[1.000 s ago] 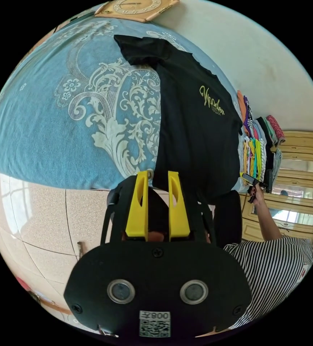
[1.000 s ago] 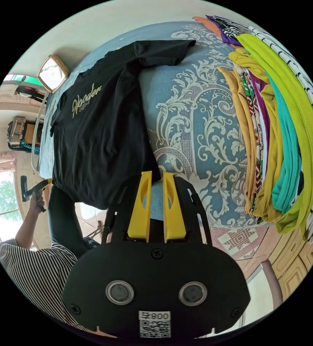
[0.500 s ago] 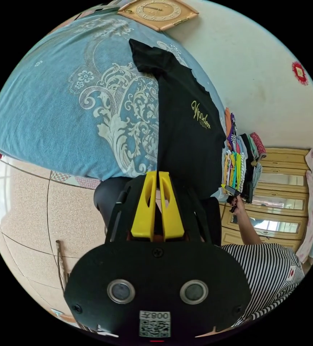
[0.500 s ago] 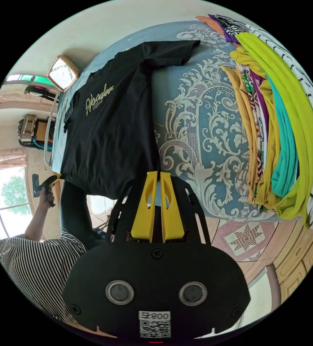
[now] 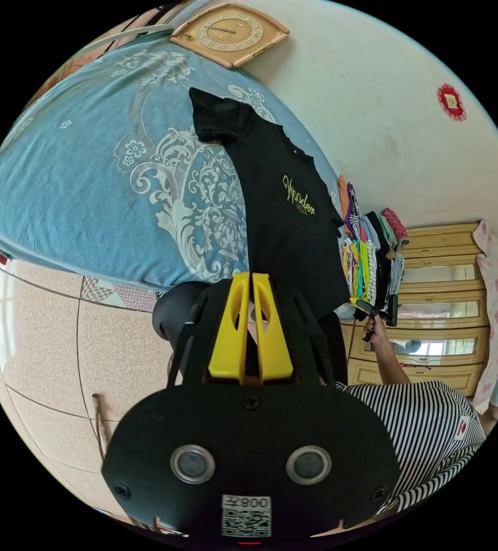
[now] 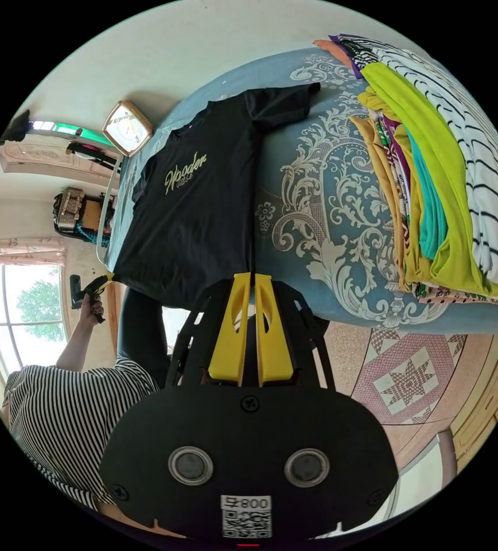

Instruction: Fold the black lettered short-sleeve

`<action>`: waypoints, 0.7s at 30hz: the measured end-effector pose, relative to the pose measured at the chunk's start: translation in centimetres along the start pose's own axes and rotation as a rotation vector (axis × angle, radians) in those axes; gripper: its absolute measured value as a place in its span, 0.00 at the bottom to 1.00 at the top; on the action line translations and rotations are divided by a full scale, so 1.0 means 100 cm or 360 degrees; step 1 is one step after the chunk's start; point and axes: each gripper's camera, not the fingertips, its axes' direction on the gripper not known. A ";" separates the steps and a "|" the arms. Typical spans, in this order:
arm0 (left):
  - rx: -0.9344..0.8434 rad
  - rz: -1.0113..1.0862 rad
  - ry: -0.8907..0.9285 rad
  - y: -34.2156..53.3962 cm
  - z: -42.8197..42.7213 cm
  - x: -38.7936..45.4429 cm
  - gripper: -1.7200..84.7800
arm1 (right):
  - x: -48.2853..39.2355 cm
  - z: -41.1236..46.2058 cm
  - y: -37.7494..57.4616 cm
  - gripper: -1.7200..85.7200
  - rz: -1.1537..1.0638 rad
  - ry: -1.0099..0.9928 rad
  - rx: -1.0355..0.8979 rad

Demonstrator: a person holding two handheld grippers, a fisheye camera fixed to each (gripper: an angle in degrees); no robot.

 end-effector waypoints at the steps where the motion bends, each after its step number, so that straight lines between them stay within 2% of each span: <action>1: 0.0005 -0.0001 -0.0004 0.002 -0.005 0.002 0.03 | -0.002 -0.001 0.004 0.03 -0.0001 0.0001 -0.0007; 10: 0.0007 -0.0057 -0.0014 0.009 -0.027 0.014 0.03 | -0.014 -0.004 0.031 0.03 0.0021 -0.0038 -0.0021; 16: -0.0054 -0.0094 -0.0171 0.001 -0.021 0.029 0.03 | -0.017 0.009 0.033 0.03 0.0110 -0.0004 -0.0058; 21: -0.0029 -0.0134 -0.0193 -0.009 -0.023 0.047 0.03 | -0.023 0.016 0.032 0.03 0.0188 -0.0012 -0.0065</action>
